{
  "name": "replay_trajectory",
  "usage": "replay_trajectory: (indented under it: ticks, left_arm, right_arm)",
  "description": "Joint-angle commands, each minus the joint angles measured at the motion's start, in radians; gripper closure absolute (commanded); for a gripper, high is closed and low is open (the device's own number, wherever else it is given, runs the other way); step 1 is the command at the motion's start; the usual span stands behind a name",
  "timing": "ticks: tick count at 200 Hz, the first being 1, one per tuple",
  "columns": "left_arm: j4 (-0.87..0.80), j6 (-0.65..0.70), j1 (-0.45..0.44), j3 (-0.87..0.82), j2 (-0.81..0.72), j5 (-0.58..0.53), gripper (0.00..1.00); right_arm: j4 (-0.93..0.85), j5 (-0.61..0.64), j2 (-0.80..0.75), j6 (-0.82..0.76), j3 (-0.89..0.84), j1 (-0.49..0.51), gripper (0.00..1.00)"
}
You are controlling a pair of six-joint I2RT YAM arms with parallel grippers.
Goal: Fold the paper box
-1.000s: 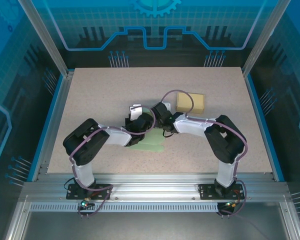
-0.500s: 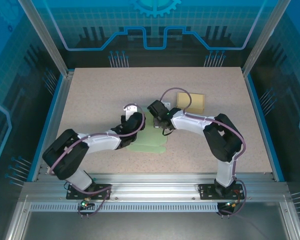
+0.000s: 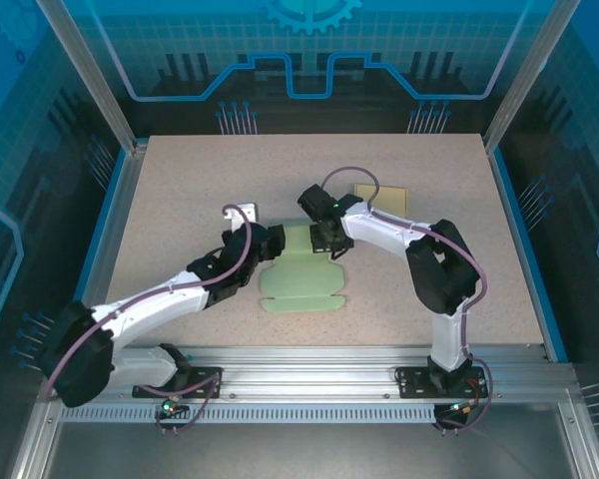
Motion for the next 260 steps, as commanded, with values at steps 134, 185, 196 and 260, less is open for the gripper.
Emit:
replay_trajectory:
  ticks: [134, 185, 196, 260]
  left_arm:
    - [-0.123, -0.039, 0.114, -0.035, -0.143, 0.181, 0.09]
    - [-0.095, -0.042, 0.144, -0.06, -0.138, 0.217, 0.09]
    - [-0.092, -0.042, 0.147, -0.063, -0.138, 0.221, 0.09]
    - [-0.079, -0.045, 0.157, -0.073, -0.138, 0.233, 0.09]
  right_arm:
    - [-0.557, 0.124, 0.409, -0.372, 0.49, -0.022, 0.95]
    - [-0.626, 0.224, 0.498, -0.403, 0.635, -0.008, 0.89]
    - [-0.624, 0.245, 0.509, -0.414, 0.654, -0.003, 0.86]
    - [-0.577, 0.303, 0.566, -0.474, 0.742, 0.015, 0.86]
